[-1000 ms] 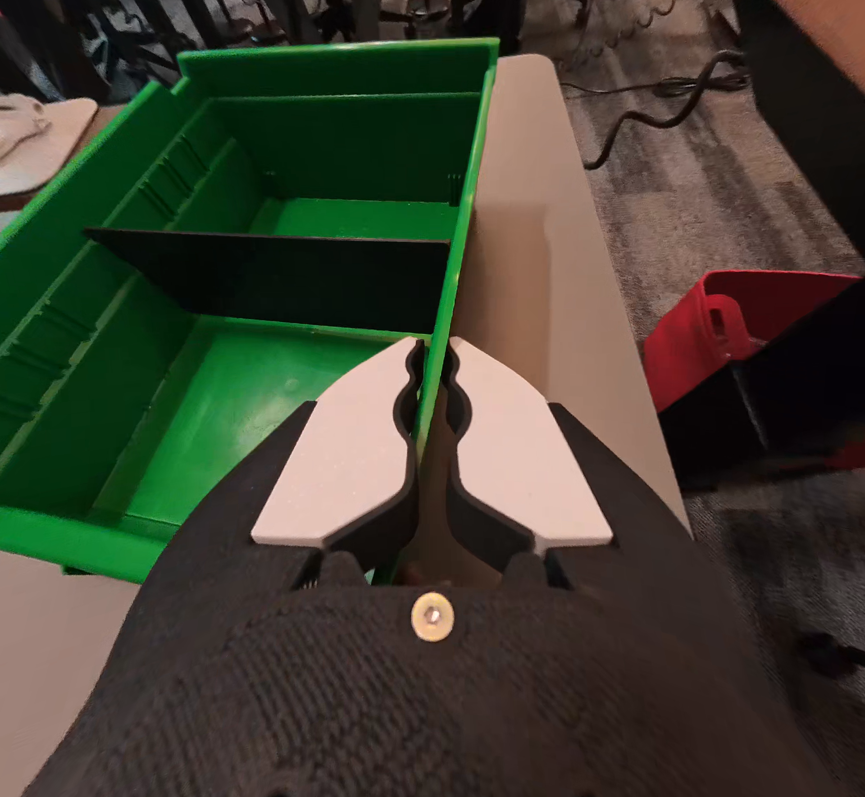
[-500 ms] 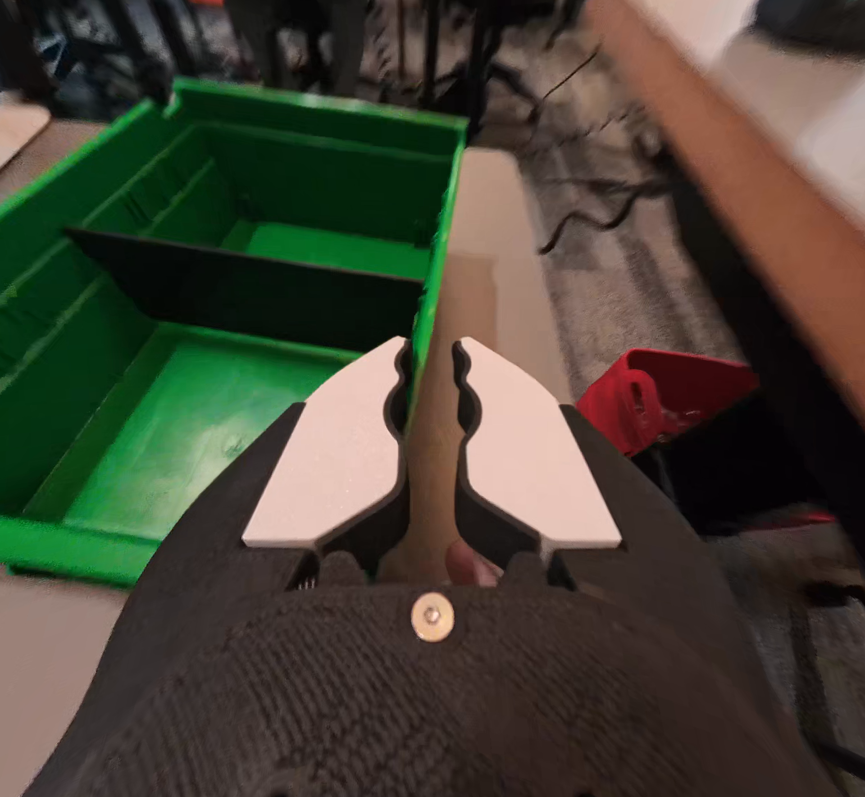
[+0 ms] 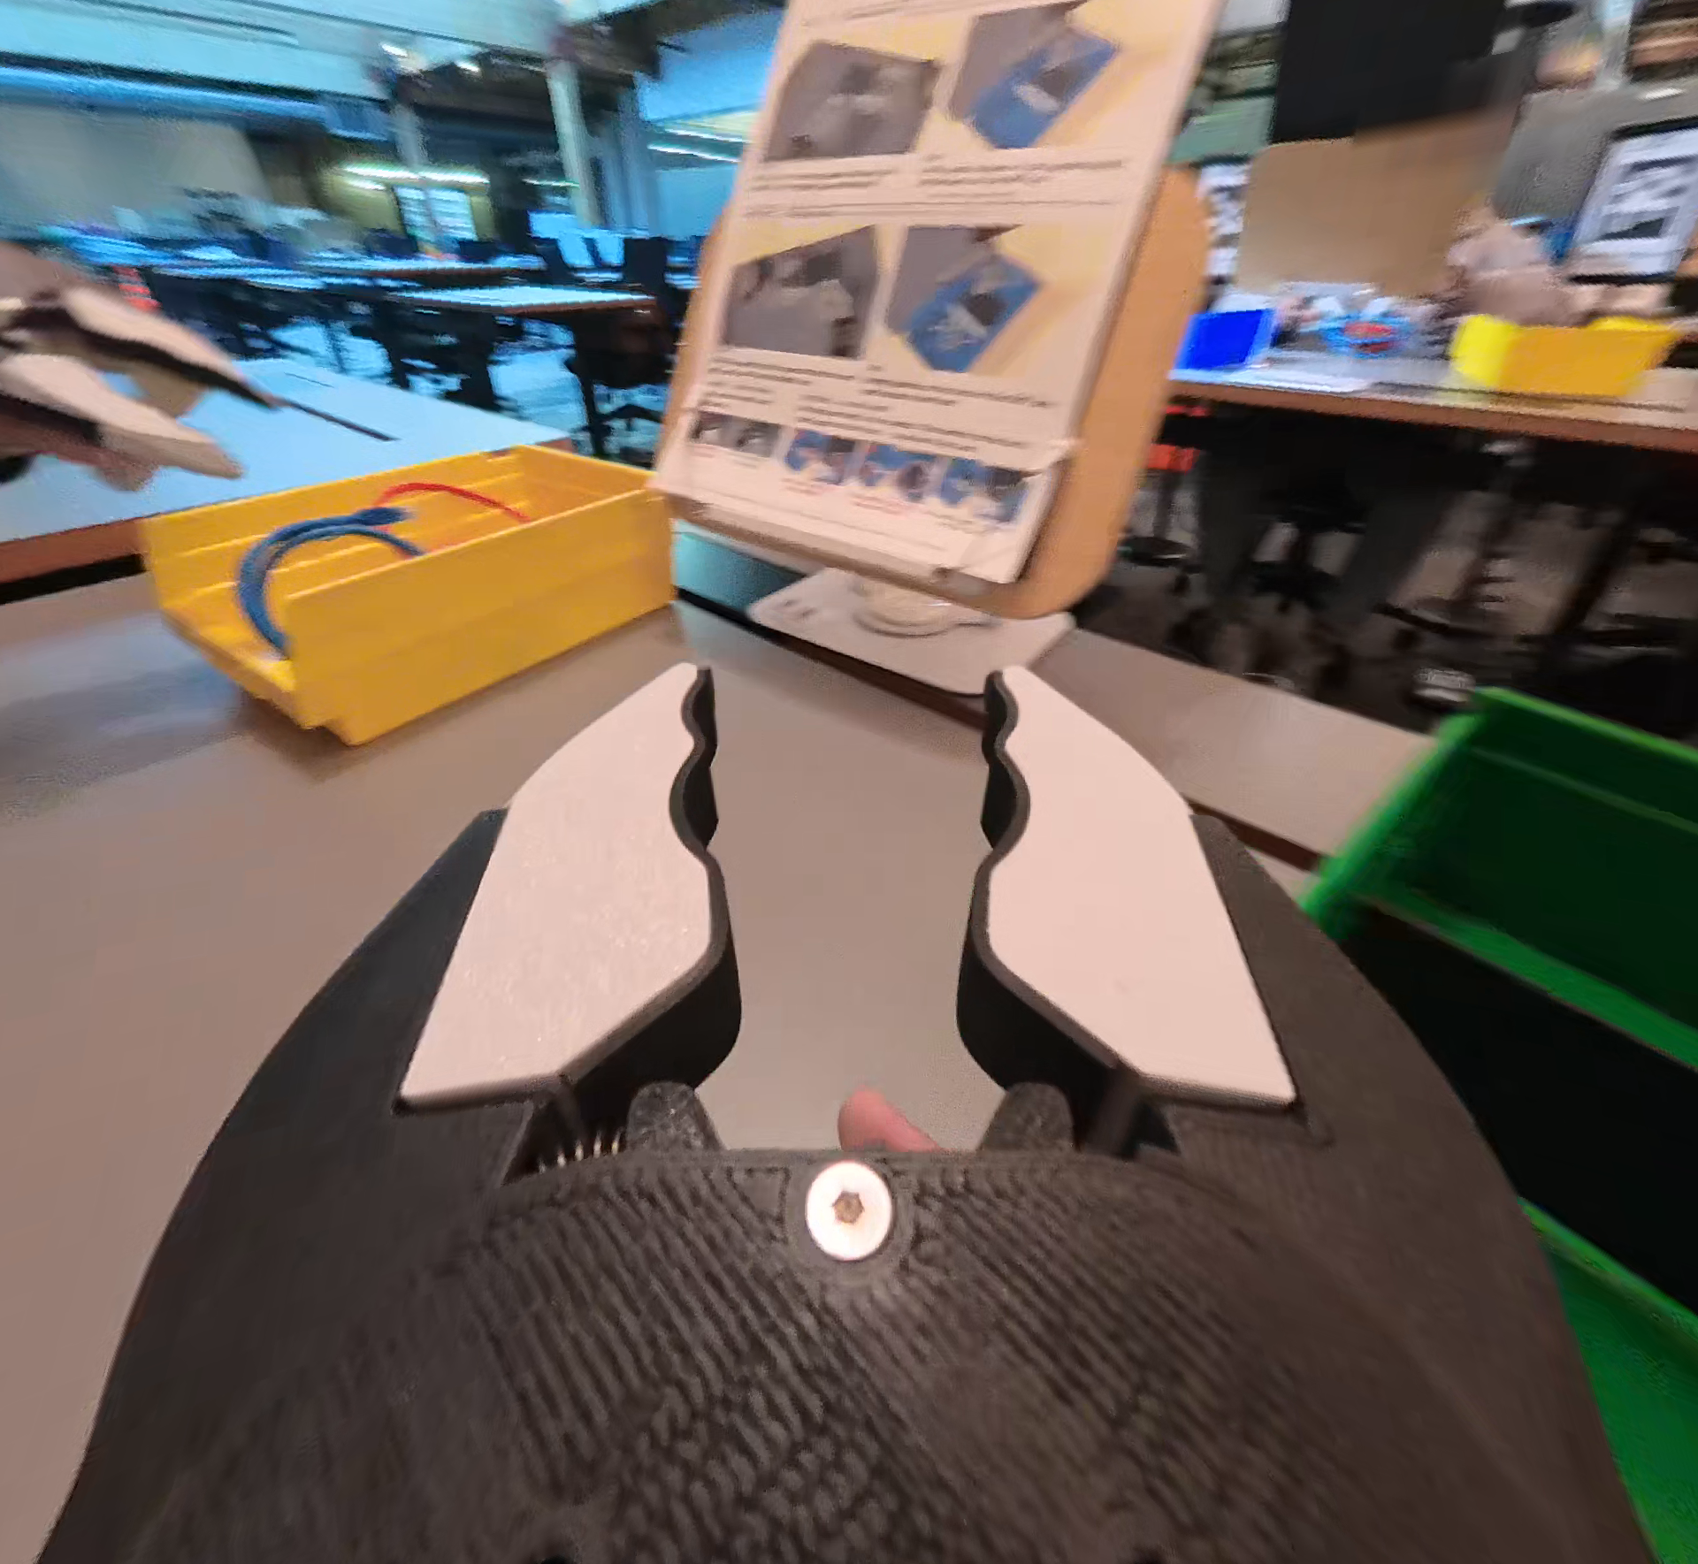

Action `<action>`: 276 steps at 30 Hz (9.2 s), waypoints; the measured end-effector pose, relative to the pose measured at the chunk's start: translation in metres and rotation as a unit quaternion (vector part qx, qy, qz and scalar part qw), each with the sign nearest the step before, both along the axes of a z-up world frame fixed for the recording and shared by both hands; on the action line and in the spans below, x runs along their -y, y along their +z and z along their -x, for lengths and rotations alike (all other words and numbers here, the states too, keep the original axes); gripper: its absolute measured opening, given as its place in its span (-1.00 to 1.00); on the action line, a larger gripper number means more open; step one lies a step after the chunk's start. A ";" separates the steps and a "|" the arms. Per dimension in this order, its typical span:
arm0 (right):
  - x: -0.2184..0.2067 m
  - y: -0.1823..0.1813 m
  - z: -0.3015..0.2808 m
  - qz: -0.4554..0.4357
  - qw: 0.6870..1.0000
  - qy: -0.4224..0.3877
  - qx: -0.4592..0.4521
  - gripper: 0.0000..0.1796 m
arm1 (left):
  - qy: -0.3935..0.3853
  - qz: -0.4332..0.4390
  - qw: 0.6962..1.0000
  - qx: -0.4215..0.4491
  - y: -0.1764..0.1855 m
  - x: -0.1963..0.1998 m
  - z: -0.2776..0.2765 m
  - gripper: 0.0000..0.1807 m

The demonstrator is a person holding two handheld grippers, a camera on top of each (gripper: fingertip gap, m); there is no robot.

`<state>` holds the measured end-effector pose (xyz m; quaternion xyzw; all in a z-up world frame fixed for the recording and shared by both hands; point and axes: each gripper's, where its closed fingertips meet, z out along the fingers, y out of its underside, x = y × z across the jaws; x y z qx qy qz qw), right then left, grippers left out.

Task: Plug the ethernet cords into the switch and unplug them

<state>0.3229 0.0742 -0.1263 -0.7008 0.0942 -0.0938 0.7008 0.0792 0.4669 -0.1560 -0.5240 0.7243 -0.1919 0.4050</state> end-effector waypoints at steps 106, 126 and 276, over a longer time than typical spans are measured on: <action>-0.053 -0.112 0.054 0.139 0.980 0.139 -0.034 -0.33 | -0.426 -0.403 0.792 -0.169 -0.123 0.041 -0.136 -0.36; -0.054 -0.027 0.067 -0.021 0.982 0.158 -0.102 -0.06 | -0.358 -0.571 0.738 -0.029 0.111 0.139 -0.098 -0.36; -0.042 0.074 0.101 0.039 0.974 0.206 -0.079 -0.63 | -0.413 0.138 0.896 0.082 0.007 0.279 -0.115 -0.29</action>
